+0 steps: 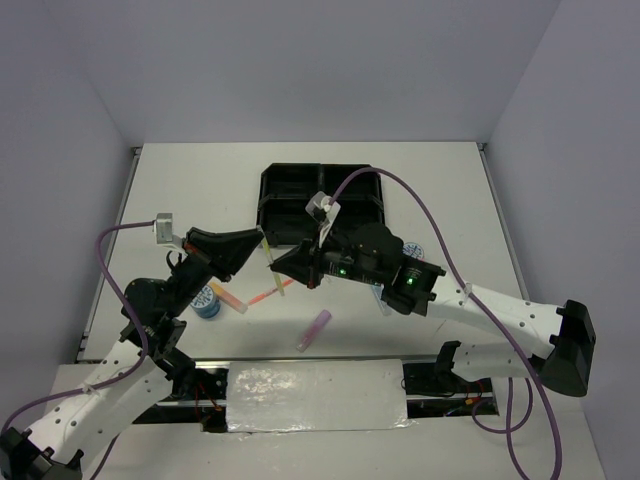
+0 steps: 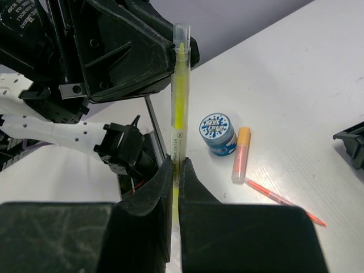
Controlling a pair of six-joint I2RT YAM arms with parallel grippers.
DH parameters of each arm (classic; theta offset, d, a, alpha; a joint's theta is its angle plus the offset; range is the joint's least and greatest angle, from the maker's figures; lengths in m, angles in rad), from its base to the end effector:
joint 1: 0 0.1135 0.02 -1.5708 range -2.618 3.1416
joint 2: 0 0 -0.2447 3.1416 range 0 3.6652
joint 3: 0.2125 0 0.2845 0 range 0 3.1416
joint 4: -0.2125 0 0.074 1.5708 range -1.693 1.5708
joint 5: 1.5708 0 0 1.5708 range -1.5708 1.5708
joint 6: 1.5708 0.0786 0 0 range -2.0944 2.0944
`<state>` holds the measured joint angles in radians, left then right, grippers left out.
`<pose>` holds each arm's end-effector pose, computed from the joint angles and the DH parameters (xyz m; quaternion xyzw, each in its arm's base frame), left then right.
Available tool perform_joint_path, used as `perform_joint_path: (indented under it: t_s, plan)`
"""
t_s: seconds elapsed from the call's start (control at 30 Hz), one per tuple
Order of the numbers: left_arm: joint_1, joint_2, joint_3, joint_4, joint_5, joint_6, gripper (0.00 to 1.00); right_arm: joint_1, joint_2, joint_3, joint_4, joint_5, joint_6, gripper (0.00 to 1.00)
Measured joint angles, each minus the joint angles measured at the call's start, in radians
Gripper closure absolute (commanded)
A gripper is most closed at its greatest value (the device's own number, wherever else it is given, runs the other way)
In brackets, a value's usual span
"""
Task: Sort the stationery into containers
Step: Close the pen cap on the pen.
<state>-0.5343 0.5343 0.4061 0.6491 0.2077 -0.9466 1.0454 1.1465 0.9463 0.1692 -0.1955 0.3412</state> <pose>0.1843 -0.1279 0.3372 -0.0142 0.5063 -0.6190 0.6003 0.1647 0.3146 0.3353 -0.3102 0.6473 0.4966 0.4880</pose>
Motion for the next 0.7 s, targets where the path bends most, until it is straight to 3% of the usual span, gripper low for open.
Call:
perform_joint_path:
  t_s: [0.7]
  plan:
    - [-0.048, 0.012, -0.021, 0.088, -0.111, 0.001, 1.00, -0.038, 0.026, 0.096, -0.089, -0.055, 0.067, 1.00]
